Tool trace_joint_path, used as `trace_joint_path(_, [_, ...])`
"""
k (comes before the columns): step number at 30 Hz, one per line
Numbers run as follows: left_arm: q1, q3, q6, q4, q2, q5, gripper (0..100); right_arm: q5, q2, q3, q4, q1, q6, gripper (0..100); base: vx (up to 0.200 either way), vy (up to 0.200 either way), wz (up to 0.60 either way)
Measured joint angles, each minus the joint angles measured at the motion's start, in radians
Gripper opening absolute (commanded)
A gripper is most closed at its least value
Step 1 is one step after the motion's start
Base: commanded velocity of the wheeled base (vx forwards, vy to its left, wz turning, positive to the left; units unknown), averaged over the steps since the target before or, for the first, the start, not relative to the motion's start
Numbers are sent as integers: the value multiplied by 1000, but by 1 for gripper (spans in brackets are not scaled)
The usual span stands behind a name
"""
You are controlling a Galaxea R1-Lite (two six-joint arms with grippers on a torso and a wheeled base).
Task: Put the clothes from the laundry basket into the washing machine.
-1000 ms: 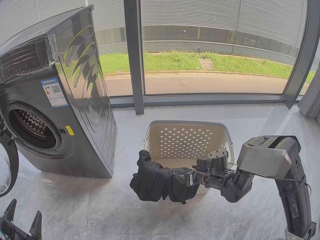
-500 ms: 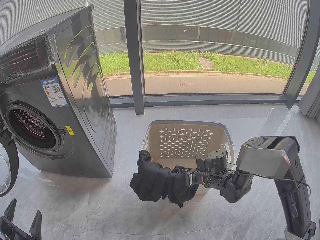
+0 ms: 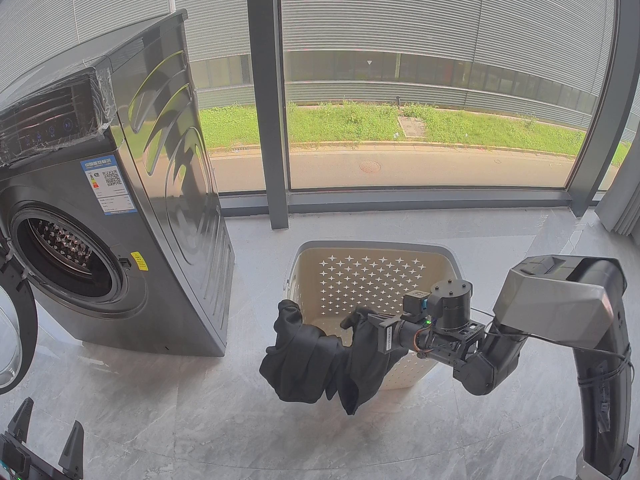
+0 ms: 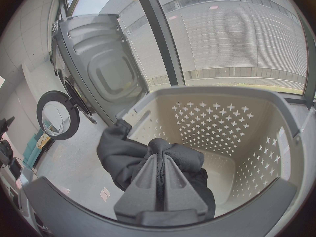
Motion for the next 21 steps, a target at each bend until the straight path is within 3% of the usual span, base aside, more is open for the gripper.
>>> trace_joint_path(13, [0, 0, 0, 0, 0, 0, 100, -8, -361, 94, -12, 1, -3, 0, 0, 0, 0])
trace_joint_path(21, [0, 0, 0, 0, 0, -1, 100, -10, -655, 113, 71, -7, -30, 0, 0, 0, 0])
